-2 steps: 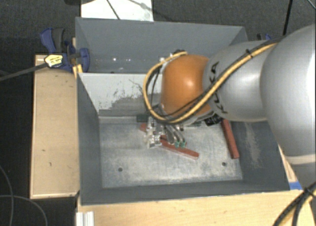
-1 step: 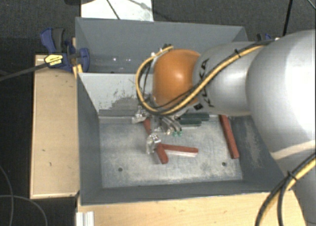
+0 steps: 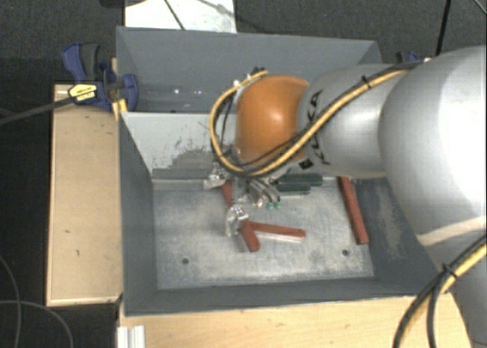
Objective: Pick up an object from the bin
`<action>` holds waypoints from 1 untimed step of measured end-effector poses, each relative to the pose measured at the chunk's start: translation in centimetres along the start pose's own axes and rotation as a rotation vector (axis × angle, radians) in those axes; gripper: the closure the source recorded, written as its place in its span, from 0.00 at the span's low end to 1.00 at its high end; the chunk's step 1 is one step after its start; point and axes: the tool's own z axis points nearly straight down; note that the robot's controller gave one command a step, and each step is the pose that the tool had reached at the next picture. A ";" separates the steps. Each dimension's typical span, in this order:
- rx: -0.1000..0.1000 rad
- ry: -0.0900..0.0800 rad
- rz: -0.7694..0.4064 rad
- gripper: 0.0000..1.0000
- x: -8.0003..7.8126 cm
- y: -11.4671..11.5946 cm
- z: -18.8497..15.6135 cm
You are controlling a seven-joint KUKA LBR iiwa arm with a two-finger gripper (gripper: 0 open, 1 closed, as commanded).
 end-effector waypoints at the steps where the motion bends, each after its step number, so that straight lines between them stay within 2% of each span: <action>1: 0.000 -0.007 -0.055 0.00 1.8 -3.6 -0.1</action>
Offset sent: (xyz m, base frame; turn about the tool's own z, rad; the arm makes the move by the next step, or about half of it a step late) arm -0.0213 -0.0908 -0.0025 -0.2702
